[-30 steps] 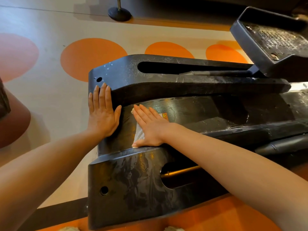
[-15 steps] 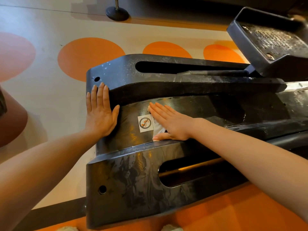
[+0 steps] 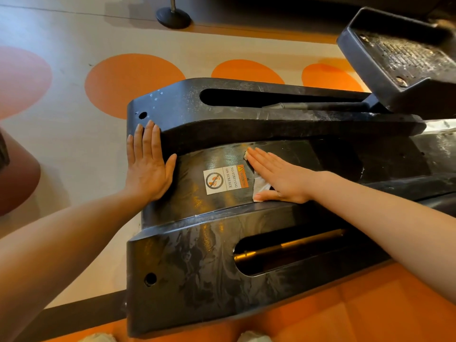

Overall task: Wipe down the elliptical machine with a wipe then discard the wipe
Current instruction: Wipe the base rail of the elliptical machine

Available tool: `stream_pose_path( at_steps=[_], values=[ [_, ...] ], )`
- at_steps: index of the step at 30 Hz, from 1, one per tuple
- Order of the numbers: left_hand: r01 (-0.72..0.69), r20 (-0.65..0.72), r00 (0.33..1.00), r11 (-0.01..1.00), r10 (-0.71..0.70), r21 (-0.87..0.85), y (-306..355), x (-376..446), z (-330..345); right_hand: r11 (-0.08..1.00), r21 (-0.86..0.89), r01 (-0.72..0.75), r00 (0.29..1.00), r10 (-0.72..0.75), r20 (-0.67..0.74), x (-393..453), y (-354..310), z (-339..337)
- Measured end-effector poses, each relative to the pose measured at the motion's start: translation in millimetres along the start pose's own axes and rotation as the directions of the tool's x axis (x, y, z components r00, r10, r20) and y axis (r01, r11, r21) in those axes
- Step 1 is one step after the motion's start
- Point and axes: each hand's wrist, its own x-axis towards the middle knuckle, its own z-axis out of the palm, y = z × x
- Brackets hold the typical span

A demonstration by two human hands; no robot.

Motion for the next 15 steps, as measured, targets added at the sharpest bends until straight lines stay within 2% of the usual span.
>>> stream_pose_path(
  at_steps=[6, 9, 13, 15],
  values=[
    [-0.004, -0.023, 1.000, 1.000, 0.004, 0.008, -0.8, 0.6, 3.1, 0.988, 0.132, -0.084, 0.994, 0.092, -0.055, 13.8, -15.2, 6.6],
    [-0.001, -0.032, 0.999, 1.000, 0.001, 0.011, -0.7, 1.2, 3.9, 0.985, 0.143, -0.091, 0.992, 0.103, -0.074, 13.1, -14.6, 8.0],
    [0.006, -0.045, 0.999, 1.000, -0.005, 0.014, 0.0, 1.4, 4.9, 0.964, 0.210, -0.165, 0.982, 0.180, -0.053, -1.1, 2.9, 12.3],
    [0.002, -0.056, 0.998, 1.000, -0.001, 0.018, -1.1, 1.1, 5.3, 0.962, 0.217, -0.165, 0.985, 0.173, -0.019, -9.3, 11.8, 11.9]
  ],
)
